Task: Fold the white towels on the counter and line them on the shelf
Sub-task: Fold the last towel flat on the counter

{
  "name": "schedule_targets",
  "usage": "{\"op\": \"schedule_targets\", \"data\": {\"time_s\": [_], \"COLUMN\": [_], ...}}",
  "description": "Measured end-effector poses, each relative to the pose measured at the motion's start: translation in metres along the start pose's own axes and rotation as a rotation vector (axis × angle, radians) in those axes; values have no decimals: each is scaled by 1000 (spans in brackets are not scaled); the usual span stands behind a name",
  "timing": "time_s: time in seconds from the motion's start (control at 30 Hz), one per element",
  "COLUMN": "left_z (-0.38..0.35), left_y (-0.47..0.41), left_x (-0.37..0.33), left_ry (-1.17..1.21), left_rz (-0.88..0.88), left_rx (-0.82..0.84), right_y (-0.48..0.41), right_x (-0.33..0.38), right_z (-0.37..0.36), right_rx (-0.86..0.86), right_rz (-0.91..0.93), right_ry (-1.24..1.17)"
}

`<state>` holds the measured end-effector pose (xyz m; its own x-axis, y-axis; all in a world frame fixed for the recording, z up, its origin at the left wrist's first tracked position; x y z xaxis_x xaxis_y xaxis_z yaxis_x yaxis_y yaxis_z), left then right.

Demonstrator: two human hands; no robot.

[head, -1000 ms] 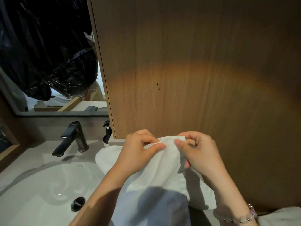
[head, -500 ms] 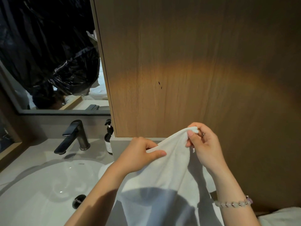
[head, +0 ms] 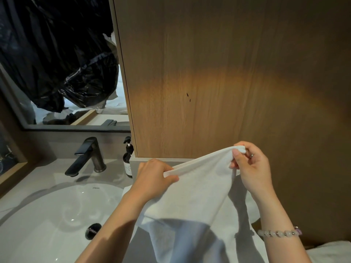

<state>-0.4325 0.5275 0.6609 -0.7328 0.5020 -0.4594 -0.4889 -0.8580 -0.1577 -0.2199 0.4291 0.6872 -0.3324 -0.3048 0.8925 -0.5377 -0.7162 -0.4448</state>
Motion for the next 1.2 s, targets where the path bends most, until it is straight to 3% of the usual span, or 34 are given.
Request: {"op": "schedule_targets", "data": {"time_s": [0.4,0.57,0.77,1.0,1.2], "left_z": [-5,-12,-12,4,35], "left_y": [-5,-1,-4,-7,-19], "left_x": [41,86,89,75,52], "left_ry": [-247,-159,5,176,13], "left_rz": [156,303,279,134,-24], "left_rx": [48,120,85,87,-18], "right_y": [-10,-21,-17,-19,-26], "right_x": [-9,-8,-17,-30,-27], "right_z": [41,71,83,104,123], "right_rx": [-199,-285,-329,-360,-402], "right_rz": [-38,-26,-66,-101,-114], "right_ry": [62,66,84,88,107]}}
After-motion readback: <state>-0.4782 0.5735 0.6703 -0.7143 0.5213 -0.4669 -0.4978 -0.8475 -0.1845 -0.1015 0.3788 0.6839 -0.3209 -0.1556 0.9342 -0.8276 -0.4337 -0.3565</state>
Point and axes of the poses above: each hand's wrist, its own y-axis away from the middle knuckle, its own z-axis out of the back of the hand, x = y × z, the point moved 8 cm from there along -y, towards the middle knuckle, and after that the axes turned 2 degrees about z, right-handed, at the moved point
